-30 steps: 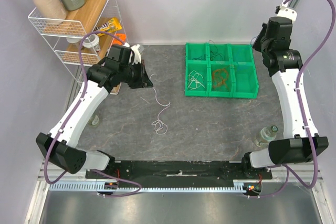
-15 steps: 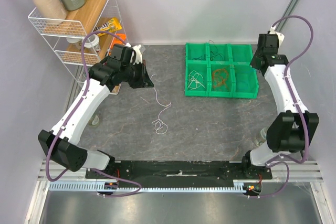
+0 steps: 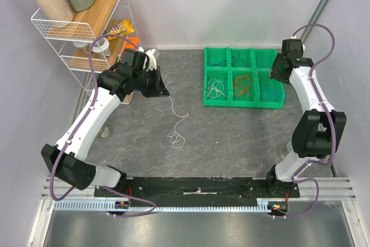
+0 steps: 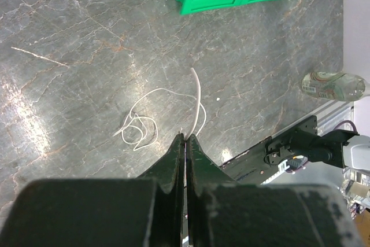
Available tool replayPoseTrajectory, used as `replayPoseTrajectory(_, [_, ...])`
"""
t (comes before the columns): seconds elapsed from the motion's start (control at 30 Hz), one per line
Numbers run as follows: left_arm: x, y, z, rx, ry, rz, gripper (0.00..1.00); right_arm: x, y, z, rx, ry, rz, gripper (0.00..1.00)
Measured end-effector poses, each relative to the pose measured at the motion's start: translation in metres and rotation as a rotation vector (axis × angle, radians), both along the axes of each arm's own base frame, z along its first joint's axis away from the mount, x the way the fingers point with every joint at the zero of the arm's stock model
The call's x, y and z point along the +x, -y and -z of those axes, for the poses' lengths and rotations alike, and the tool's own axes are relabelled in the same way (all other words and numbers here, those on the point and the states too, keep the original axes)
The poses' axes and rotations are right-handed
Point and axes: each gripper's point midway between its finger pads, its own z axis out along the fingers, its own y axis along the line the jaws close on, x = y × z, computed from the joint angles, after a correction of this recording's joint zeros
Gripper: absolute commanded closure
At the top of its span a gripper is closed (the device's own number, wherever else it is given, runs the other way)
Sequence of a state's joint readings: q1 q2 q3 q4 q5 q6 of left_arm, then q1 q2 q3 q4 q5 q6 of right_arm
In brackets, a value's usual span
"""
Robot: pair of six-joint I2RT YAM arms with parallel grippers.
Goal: Untangle the cables
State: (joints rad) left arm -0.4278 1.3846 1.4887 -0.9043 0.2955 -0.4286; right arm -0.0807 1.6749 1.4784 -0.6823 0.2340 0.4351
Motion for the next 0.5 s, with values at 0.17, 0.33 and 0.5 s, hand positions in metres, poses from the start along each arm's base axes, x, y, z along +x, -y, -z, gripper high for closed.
replayPoseTrajectory(0.17, [-0.003,0.003,-0.002,-0.017,-0.005,0.015,0.98,-0.004,-0.010,0.002,0.030,-0.041,-0.065,0.36])
replayPoseTrajectory(0.33, [-0.006,0.008,-0.001,-0.048,-0.027,0.025,0.99,-0.007,-0.029,0.002,0.084,-0.052,-0.136,0.36])
replayPoseTrajectory(0.5, [-0.016,0.015,0.021,-0.085,-0.118,0.027,0.99,-0.021,-0.106,-0.001,0.148,-0.038,-0.357,0.36])
